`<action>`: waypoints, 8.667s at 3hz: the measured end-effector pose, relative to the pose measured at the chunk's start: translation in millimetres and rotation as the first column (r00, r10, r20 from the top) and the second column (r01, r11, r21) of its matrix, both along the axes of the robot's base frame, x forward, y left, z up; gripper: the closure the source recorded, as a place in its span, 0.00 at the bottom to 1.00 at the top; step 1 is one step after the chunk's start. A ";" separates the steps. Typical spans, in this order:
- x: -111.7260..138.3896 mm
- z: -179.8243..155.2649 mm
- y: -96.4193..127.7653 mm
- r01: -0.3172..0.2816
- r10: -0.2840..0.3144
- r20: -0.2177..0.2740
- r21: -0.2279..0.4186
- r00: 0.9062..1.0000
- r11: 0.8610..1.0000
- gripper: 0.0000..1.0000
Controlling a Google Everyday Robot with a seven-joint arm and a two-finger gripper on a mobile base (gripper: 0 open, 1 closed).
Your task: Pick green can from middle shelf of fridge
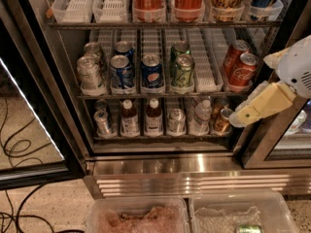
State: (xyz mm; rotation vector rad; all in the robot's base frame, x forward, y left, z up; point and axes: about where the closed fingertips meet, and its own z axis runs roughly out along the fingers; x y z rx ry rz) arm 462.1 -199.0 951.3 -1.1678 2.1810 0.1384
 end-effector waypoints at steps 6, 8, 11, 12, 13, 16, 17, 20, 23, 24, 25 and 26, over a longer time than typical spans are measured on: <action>46.6 -25.6 28.0 0.137 -0.159 0.048 0.306 0.986 0.942 0.00; 51.2 -40.9 51.4 0.218 -0.255 0.057 0.362 0.965 0.906 0.00; 72.8 -62.3 73.3 0.320 -0.360 0.042 0.371 0.932 0.872 0.00; 79.8 -70.7 82.6 0.349 -0.390 0.035 0.377 0.920 0.858 0.00; 89.9 -80.2 90.6 0.372 -0.421 0.071 0.354 0.904 0.858 0.00; 97.7 -75.1 36.8 0.475 -0.547 0.148 0.345 0.824 0.809 0.00; 97.7 -75.1 36.8 0.475 -0.547 0.148 0.346 0.824 0.809 0.00; 120.7 -66.5 29.9 0.530 -0.621 0.162 0.387 0.767 0.755 0.00; 134.0 -43.1 44.9 0.531 -0.657 0.199 0.443 0.727 0.722 0.00; 151.5 -45.9 64.4 0.566 -0.694 0.218 0.440 0.686 0.697 0.00; 151.5 -45.9 64.5 0.566 -0.694 0.218 0.440 0.686 0.697 0.00; 150.4 -45.1 65.6 0.566 -0.698 0.221 0.446 0.681 0.694 0.00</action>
Offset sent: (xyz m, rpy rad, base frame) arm 0.0429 0.0051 -0.0129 0.1867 -0.0922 -0.2350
